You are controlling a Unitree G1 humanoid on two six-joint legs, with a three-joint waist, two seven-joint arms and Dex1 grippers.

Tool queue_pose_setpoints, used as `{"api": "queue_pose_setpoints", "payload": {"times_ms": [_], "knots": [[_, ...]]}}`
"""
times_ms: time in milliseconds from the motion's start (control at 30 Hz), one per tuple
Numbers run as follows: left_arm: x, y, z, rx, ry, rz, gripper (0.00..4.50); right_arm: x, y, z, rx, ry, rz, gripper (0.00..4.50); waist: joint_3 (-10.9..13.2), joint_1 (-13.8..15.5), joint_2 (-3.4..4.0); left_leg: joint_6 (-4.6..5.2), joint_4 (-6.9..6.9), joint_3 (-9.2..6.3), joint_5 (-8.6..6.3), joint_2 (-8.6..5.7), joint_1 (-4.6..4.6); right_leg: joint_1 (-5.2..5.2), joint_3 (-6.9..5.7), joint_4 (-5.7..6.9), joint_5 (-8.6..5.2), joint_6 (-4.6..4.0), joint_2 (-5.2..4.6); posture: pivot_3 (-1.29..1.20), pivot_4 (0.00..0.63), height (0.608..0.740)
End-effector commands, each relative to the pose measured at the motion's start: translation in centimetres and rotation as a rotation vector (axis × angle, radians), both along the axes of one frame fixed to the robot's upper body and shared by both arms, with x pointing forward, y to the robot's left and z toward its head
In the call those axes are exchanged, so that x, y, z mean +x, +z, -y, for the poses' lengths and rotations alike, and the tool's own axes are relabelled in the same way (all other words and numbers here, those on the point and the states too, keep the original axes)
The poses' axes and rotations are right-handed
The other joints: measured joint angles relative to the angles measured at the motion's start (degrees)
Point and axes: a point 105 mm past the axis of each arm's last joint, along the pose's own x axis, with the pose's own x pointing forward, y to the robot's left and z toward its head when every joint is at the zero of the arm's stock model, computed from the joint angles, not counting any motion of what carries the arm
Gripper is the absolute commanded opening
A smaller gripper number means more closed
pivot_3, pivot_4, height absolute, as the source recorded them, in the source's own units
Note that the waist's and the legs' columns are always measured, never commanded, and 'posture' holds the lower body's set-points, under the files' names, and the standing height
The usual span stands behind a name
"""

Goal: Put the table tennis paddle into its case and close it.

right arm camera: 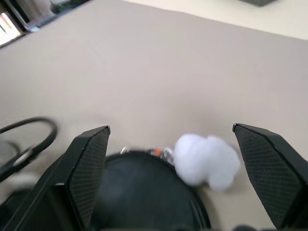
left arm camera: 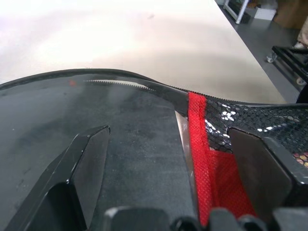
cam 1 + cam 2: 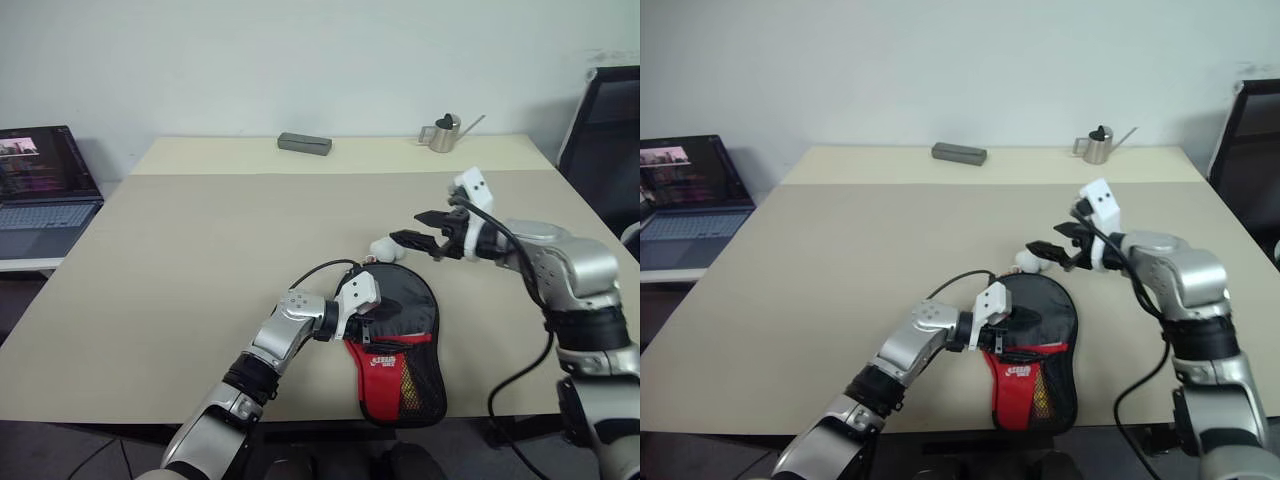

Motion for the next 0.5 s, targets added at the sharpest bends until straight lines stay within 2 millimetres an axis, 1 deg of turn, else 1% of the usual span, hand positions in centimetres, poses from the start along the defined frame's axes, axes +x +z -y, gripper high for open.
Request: {"api": "queue_pose_setpoints", "payload": {"times_ms": [33,133,367,500], "knots": [[-0.5,-2.9,-1.2,0.073,0.026,-0.132,4.25,1.6,0.2,-0.6,-0.028,-0.05,0.006,4.5,0.0,-0.1,0.01,0.0,0.0,0.03,0.0,0.0,0.0,-0.01,0.03,0.0,0.01,-0.01,0.0,0.0,0.15,0.74],[-0.2,-3.0,-1.7,0.084,0.042,-0.171,4.25,2.8,-0.8,-1.7,-0.044,-0.078,-0.024,4.5,0.0,-0.5,0.05,0.01,0.0,0.08,0.0,0.0,0.02,-0.03,0.07,0.03,0.02,-0.02,0.0,0.0,0.15,0.74],[-0.4,-3.2,-2.1,0.101,0.036,-0.208,4.25,3.9,-2.1,-2.8,-0.063,-0.086,-0.024,4.5,-0.1,-1.5,0.08,0.01,-0.01,0.06,0.0,0.01,0.05,-0.02,0.07,0.08,0.02,-0.02,0.02,0.0,0.15,0.74],[-0.6,-3.3,-2.1,0.111,0.027,-0.209,4.25,4.9,-3.2,-3.2,-0.102,-0.109,-0.022,4.5,-0.1,-1.7,0.1,0.01,-0.03,0.09,0.0,0.04,0.13,-0.01,0.09,0.15,0.01,-0.02,0.03,0.0,0.15,0.74]]}}
